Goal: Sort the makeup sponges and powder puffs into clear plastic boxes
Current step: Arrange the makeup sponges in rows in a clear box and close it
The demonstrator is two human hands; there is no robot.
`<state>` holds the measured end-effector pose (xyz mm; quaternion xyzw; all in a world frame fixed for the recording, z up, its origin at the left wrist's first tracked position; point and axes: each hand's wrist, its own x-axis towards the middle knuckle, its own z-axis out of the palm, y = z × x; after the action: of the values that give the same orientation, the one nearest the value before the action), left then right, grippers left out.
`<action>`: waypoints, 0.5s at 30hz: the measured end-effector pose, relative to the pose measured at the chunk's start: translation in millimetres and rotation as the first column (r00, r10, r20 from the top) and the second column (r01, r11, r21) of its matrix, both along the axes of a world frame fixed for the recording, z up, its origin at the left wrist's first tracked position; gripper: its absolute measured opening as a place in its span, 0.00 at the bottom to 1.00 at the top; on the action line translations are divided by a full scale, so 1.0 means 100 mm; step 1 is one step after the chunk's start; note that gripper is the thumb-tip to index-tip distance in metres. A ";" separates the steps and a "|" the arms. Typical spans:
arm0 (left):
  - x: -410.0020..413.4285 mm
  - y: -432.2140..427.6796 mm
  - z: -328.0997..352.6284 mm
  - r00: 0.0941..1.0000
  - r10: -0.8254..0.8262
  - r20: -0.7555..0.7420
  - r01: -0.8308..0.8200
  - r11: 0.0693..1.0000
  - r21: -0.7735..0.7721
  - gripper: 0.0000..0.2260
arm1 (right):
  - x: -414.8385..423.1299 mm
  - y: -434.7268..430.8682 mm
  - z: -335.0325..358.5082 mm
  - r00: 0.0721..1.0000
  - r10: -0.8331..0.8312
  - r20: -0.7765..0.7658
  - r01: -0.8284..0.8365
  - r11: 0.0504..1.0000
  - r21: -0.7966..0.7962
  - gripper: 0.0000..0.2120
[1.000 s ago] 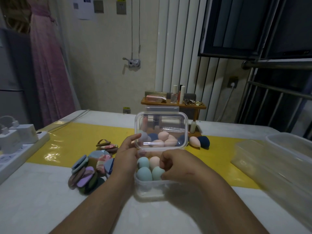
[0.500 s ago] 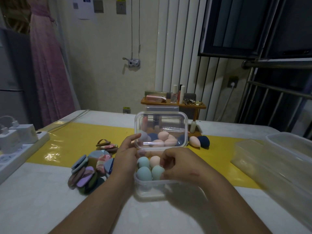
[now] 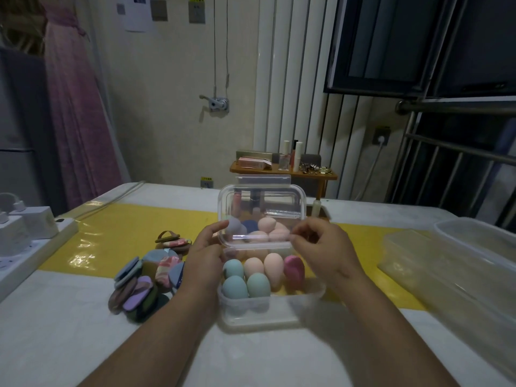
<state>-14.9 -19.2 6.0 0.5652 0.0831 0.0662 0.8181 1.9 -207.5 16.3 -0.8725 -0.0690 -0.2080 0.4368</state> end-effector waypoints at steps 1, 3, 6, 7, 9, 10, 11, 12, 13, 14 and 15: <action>0.01 0.01 -0.01 1.000 0.002 -0.006 -0.002 1.000 -0.004 0.26 | 0.03 -0.05 -0.01 0.999 -0.043 0.011 0.042 0.999 0.029 0.07; 0.02 0.02 -0.02 1.000 0.005 -0.017 -0.005 1.000 -0.006 0.26 | 0.09 -0.15 -0.04 0.992 -0.125 0.017 0.124 0.991 0.056 0.07; 0.03 0.02 -0.02 1.000 0.015 -0.014 -0.015 1.000 -0.021 0.25 | 0.16 -0.29 -0.13 0.969 -0.243 -0.043 0.245 0.969 0.034 0.06; 0.02 0.02 -0.01 1.000 0.016 -0.008 -0.017 1.000 -0.025 0.25 | 0.18 -0.32 -0.16 0.960 -0.268 -0.082 0.270 0.963 0.017 0.08; 0.02 0.01 0.00 1.000 0.010 -0.002 -0.011 1.000 -0.028 0.24 | 0.22 -0.36 -0.23 0.945 -0.289 -0.157 0.283 0.957 -0.056 0.16; 0.03 0.01 0.00 1.000 0.005 -0.003 -0.005 1.000 -0.026 0.24 | 0.25 -0.39 -0.26 0.940 -0.282 -0.193 0.268 0.958 -0.098 0.20; 0.03 0.02 -0.01 1.000 -0.002 -0.004 0.001 1.000 -0.022 0.24 | 0.27 -0.40 -0.31 0.939 -0.262 -0.224 0.238 0.963 -0.128 0.24; 0.03 0.02 -0.01 1.000 -0.006 -0.006 0.006 1.000 -0.018 0.24 | 0.30 -0.41 -0.35 0.939 -0.234 -0.252 0.201 0.968 -0.151 0.28; 0.03 0.02 -0.01 1.000 -0.012 -0.008 0.012 1.000 -0.010 0.24 | 0.33 -0.41 -0.40 0.937 -0.211 -0.279 0.167 0.971 -0.172 0.30; 0.04 0.02 -0.01 1.000 -0.014 -0.008 0.014 1.000 -0.002 0.24 | 0.37 -0.40 -0.45 0.933 -0.198 -0.301 0.140 0.969 -0.203 0.31; 0.05 0.02 -0.02 1.000 -0.012 -0.008 0.012 1.000 0.004 0.24 | 0.42 -0.39 -0.50 0.928 -0.199 -0.315 0.121 0.960 -0.251 0.33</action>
<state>-10.0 -17.0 4.0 0.5674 0.0828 0.0594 0.8171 43.5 -246.7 -33.7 -0.9420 0.0553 -0.0813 0.3209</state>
